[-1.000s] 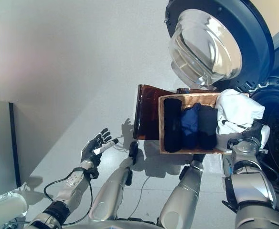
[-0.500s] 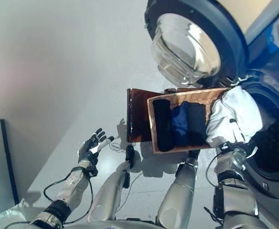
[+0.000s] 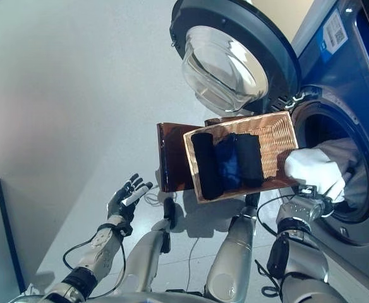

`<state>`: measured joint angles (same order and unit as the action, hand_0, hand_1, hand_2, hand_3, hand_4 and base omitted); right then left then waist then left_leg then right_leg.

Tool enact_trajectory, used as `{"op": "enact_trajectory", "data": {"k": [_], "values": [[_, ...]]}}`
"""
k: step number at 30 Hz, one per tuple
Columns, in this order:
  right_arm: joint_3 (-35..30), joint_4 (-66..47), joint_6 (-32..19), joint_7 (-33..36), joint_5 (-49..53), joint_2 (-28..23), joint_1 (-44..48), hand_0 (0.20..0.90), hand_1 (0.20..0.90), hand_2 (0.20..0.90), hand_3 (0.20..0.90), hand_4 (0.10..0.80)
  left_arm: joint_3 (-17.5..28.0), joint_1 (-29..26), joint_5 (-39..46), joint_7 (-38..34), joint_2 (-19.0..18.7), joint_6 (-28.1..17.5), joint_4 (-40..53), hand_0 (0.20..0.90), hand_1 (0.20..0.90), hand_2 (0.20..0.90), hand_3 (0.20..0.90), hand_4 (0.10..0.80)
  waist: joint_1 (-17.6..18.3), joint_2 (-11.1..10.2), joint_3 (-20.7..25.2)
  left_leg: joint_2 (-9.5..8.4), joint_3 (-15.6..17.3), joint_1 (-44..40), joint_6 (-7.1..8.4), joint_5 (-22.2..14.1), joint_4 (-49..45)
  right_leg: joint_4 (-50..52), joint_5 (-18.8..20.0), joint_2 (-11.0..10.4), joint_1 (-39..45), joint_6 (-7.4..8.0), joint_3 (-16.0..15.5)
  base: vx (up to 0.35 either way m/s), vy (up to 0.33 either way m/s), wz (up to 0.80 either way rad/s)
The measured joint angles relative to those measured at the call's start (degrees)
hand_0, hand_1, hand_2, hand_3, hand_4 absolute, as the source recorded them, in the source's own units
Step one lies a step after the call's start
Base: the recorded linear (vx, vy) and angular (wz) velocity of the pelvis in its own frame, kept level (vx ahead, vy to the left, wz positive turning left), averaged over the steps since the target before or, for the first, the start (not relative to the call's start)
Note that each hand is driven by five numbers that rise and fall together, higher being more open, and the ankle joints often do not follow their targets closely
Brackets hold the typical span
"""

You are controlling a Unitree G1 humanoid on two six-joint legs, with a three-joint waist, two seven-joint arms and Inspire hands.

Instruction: Pick up the clothes and place them into the washing machine

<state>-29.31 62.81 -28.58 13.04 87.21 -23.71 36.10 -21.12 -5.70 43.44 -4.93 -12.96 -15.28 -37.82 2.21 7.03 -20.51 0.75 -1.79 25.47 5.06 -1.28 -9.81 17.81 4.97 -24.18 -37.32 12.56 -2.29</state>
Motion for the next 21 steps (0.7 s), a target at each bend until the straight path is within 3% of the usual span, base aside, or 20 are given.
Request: {"op": "enact_trajectory", "data": {"k": [9,14,21], "values": [[0.7,9.7,1.3,4.8,-3.6,-15.1,7.2,0.200,0.200,0.200,0.200,0.300,-1.7,2.0,-0.3,0.2,-0.1,0.1,0.1,0.900,0.900,0.900,0.900,0.800,-2.4,3.2,1.8,-0.94,-0.3,1.1,-0.19,-0.3,-0.5,2.3,-1.4,-1.2,-1.7,0.40,0.2,0.006,-0.019,0.05],[0.3,14.4,2.4,7.7,-4.7,-21.5,10.9,0.200,0.200,0.200,0.200,0.300,-2.6,1.8,-1.1,0.2,-0.2,0.2,1.6,0.900,0.900,0.900,0.900,0.800,-3.2,3.8,1.8,-1.64,-0.2,3.1,-0.36,-0.6,-1.8,4.4,-1.9,-1.8,-4.2,0.71,1.0,0.021,0.007,0.06],[-0.7,17.5,2.5,12.1,-4.4,-22.7,12.3,0.200,0.200,0.200,0.200,0.300,-2.6,1.9,-1.5,-0.2,-0.5,0.3,2.6,0.900,0.900,0.900,0.900,0.800,-3.3,4.4,1.7,-1.79,0.1,4.8,-0.28,-2.0,-4.4,6.6,-3.4,-2.1,-6.2,0.50,1.9,0.005,0.002,0.02]]}}
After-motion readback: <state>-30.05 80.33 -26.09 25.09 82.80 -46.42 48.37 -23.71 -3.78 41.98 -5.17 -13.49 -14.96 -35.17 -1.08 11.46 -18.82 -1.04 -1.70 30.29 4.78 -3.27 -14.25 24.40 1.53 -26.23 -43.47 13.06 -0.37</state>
